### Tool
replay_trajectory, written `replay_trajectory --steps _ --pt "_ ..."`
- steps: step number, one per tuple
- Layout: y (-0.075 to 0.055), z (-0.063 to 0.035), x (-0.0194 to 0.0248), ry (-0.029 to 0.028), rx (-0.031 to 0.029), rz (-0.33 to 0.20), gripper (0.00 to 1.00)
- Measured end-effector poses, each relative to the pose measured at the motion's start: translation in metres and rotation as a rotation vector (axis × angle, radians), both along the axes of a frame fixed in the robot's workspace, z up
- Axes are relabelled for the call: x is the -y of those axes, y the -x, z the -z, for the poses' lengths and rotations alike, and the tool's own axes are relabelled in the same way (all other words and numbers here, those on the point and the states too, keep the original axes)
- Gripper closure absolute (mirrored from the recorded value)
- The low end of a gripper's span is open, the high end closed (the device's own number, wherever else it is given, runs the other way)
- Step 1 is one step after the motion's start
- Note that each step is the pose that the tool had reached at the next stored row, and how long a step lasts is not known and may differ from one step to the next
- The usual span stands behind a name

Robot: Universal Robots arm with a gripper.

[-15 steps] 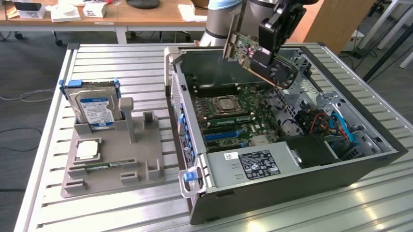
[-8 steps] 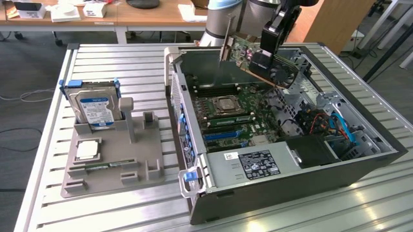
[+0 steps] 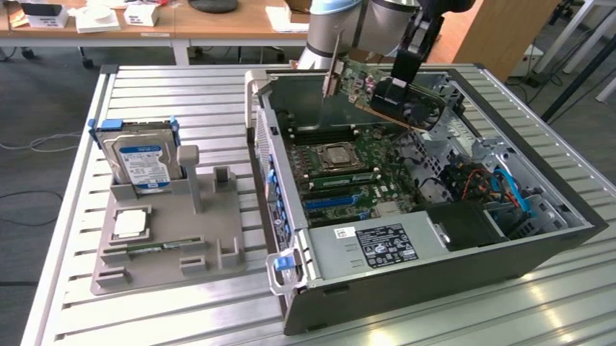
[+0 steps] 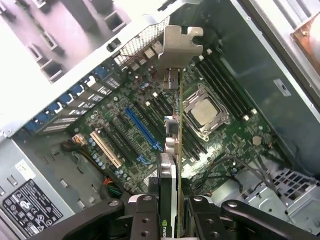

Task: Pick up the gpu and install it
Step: 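Insert the gpu into the slot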

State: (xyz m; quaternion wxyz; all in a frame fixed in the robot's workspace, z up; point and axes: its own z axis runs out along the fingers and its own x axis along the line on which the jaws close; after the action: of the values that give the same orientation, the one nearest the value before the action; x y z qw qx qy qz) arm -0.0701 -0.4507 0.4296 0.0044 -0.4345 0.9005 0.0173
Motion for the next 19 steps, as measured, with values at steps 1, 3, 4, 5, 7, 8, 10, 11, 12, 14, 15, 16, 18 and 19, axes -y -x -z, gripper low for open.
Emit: replay_trajectory --steps 1,3,4,5,7,8,10,11,12,14,15,16,18,19 --pt "0.0000 0.0003 0.0000 0.0000 0.0000 -0.018 0.73" --pt "0.0000 0.0010 0.0000 0.0001 0.0000 -0.055 0.73" --pt "0.0000 0.0014 0.0000 0.0001 0.0000 -0.073 0.73" --pt "0.0000 0.0017 0.0000 0.0001 0.0000 -0.092 0.73" --pt "0.0000 0.0024 0.0000 0.0001 0.0000 -0.127 0.73" --pt "0.0000 0.0027 0.0000 0.0002 0.0000 -0.146 0.73" --pt "0.0000 0.0034 0.0000 0.0001 0.0000 -0.183 0.73" --pt "0.0000 0.0038 0.0000 0.0001 0.0000 -0.201 0.73" --pt "0.0000 0.0041 0.0000 0.0001 0.0000 -0.219 0.73" --pt "0.0000 0.0048 0.0000 0.0001 0.0000 -0.255 0.73" --pt "0.0000 0.0051 0.0000 0.0000 0.0001 -0.273 0.73" --pt "0.0000 0.0054 0.0000 0.0001 0.0000 -0.292 0.73" --pt "0.0000 0.0061 0.0000 0.0001 0.0000 -0.328 0.73" --pt "0.0000 0.0064 0.0000 0.0001 0.0001 -0.346 0.73"
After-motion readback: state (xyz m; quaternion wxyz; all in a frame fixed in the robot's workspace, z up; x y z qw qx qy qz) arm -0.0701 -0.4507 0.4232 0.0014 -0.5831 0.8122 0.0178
